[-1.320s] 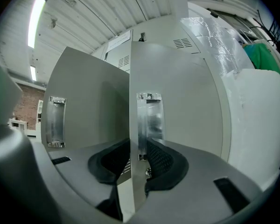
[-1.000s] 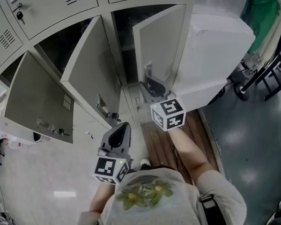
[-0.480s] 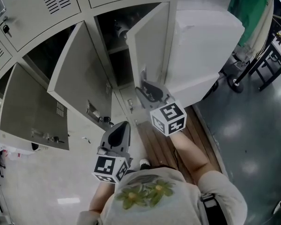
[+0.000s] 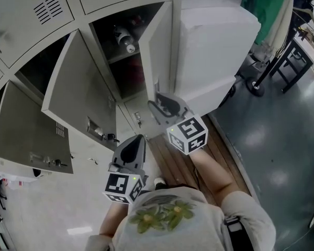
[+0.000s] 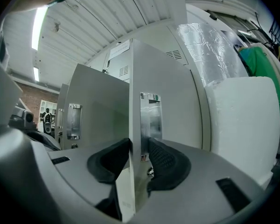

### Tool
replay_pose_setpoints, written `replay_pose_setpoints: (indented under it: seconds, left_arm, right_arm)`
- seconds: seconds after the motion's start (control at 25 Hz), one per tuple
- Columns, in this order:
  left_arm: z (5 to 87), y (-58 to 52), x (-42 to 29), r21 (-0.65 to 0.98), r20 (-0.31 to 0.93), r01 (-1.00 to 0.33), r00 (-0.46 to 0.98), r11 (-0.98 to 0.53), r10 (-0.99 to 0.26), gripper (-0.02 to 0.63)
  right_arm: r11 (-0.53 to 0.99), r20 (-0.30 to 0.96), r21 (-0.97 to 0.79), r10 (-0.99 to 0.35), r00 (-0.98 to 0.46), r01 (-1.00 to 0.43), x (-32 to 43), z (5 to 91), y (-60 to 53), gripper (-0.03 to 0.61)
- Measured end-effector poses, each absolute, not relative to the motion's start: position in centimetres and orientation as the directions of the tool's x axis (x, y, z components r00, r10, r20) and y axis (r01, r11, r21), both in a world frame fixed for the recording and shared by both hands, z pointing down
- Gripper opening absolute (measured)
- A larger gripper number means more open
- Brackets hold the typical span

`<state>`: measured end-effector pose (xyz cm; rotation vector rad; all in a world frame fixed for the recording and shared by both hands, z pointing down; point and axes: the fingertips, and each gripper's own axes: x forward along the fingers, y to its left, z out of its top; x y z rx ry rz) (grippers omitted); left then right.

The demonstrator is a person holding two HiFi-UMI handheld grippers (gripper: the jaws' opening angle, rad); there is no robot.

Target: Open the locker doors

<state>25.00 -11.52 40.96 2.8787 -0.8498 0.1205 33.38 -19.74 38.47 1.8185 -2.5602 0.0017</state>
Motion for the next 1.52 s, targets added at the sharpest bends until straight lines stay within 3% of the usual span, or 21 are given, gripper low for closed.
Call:
replay_pose_setpoints:
  seconds: [1.52]
  left_arm:
    - [41.6,-9.9,30.1,0.137,0.12,-0.365,0.929,-0.921,-0.35,0.028]
  right_arm:
    - [0.026,-0.041,0.031,-0.999,-0.027,-0.999,41.6,38.6,-14.7,0.141]
